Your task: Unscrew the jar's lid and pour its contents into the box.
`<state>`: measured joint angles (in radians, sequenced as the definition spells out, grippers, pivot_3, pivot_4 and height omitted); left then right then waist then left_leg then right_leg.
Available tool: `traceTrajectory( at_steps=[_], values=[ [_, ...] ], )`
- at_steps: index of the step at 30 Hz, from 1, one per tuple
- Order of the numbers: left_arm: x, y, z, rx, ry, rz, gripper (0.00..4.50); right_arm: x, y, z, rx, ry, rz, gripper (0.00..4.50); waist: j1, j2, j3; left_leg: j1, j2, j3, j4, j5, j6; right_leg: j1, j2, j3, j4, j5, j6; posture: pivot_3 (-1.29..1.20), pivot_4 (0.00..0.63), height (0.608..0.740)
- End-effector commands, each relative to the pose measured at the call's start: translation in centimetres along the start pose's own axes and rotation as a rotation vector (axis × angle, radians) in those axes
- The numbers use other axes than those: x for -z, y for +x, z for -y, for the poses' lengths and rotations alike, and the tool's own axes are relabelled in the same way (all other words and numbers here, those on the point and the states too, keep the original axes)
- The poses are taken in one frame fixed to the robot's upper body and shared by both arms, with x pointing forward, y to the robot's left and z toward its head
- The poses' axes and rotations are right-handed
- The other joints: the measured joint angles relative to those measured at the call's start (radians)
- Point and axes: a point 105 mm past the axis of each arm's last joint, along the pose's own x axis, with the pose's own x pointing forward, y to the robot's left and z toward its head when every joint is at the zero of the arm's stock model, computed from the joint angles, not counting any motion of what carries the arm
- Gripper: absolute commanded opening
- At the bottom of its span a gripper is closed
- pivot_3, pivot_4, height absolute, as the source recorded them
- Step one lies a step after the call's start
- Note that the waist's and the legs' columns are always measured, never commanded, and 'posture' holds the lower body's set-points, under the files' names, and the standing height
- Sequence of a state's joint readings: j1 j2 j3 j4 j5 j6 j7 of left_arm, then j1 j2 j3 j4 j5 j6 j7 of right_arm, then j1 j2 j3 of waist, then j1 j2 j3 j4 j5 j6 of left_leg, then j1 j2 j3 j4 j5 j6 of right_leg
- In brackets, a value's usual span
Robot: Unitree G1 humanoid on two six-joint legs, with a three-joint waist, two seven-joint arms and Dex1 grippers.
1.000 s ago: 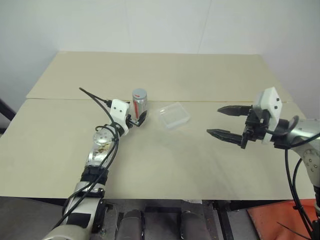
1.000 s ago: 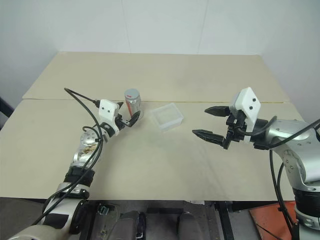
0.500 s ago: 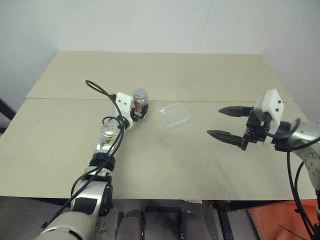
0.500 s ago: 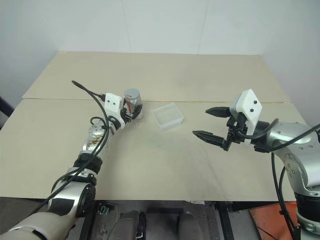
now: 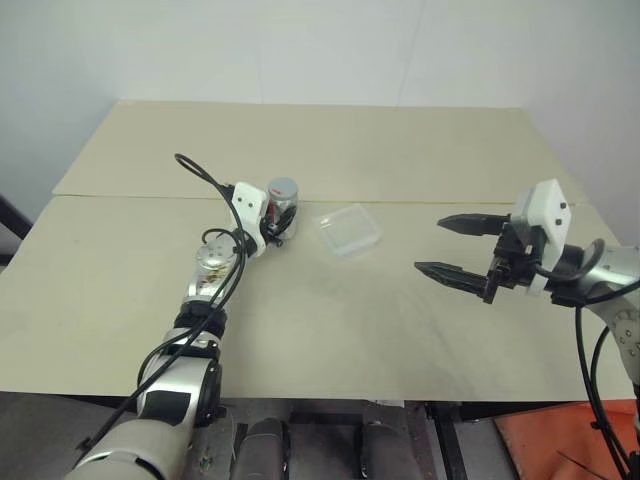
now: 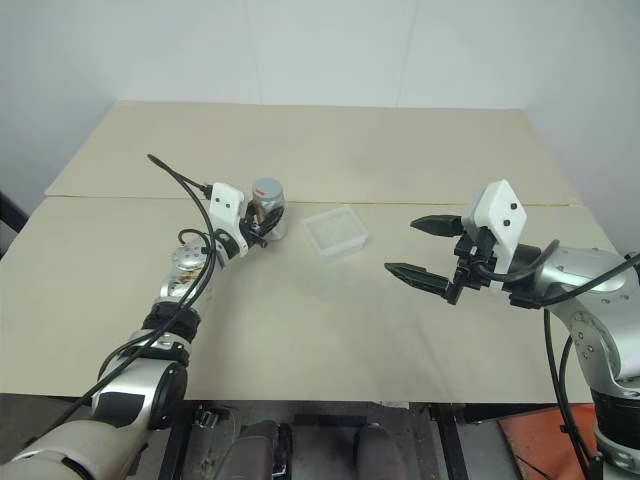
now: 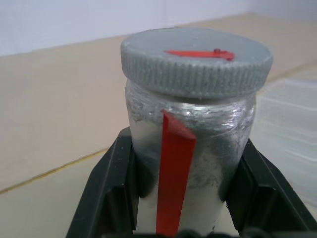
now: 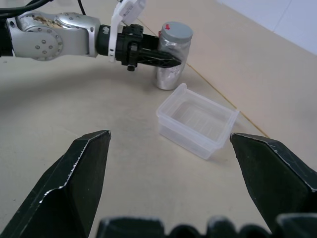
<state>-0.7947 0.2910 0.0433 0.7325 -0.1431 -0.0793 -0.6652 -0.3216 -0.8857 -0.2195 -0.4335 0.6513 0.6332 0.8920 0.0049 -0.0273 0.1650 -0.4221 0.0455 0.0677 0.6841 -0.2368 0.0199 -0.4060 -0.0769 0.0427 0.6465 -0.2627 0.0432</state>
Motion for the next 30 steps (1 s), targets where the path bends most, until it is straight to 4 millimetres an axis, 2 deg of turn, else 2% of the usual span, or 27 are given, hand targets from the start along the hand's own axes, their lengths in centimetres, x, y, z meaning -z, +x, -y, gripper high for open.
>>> traceTrajectory(
  at_steps=[1,4,7,12,20,26,30],
  values=[
    [-4.6,-1.2,0.4,0.188,0.04,0.095,1.9,-2.4,0.6,-0.4,-0.029,-0.049,0.089,4.5,-0.006,0.0,0.0,0.0,0.0,0.0,0.0,0.0,0.0,0.0,0.0,0.0,0.0,0.0,0.0,0.0,0.15,0.74],
    [-6.8,-3.4,1.0,0.373,0.023,0.116,1.9,-3.8,2.0,-0.5,-0.057,-0.035,0.159,4.5,-0.015,0.0,0.0,0.0,0.0,0.0,0.0,0.0,0.0,0.0,0.0,0.0,0.001,0.0,0.0,0.0,0.15,0.74],
    [-8.4,-5.3,2.1,0.538,0.008,0.122,1.9,-6.2,4.2,-1.0,-0.07,0.012,0.246,4.5,-0.023,0.0,0.0,0.001,0.001,-0.001,0.0,0.0,-0.001,0.0,0.0,0.0,0.001,0.0,0.0,0.0,0.15,0.74],
    [-10.6,-7.3,3.8,0.707,0.015,0.137,1.9,-9.3,7.1,-2.0,-0.107,0.072,0.294,4.5,-0.017,0.0,0.0,0.0,0.002,-0.003,0.0,0.0,-0.001,-0.001,0.001,0.0,0.001,0.0,0.0,0.0,0.15,0.74],
    [-11.1,-6.1,5.8,0.748,-0.011,0.186,1.9,-11.0,9.9,-3.2,-0.193,0.079,0.261,4.5,-0.006,0.001,0.0,-0.001,0.001,-0.001,0.001,0.0,0.0,-0.001,0.0,-0.001,0.001,0.0,0.0,0.0,0.15,0.74],
    [-10.9,-5.4,6.9,0.782,-0.001,0.196,1.9,-10.3,11.8,-3.0,-0.174,0.098,0.198,4.5,-0.013,0.001,0.0,-0.002,0.001,-0.001,0.001,0.0,0.0,-0.002,0.0,-0.001,0.002,0.0,0.0,0.0,0.15,0.74],
    [-10.8,-5.2,7.0,0.779,0.001,0.199,1.9,-10.0,12.1,-2.8,-0.153,0.111,0.18,4.5,-0.017,0.001,0.0,-0.002,0.001,-0.001,0.001,0.0,0.0,-0.002,0.0,-0.001,0.002,0.0,0.0,0.0,0.15,0.74]
  ],
)
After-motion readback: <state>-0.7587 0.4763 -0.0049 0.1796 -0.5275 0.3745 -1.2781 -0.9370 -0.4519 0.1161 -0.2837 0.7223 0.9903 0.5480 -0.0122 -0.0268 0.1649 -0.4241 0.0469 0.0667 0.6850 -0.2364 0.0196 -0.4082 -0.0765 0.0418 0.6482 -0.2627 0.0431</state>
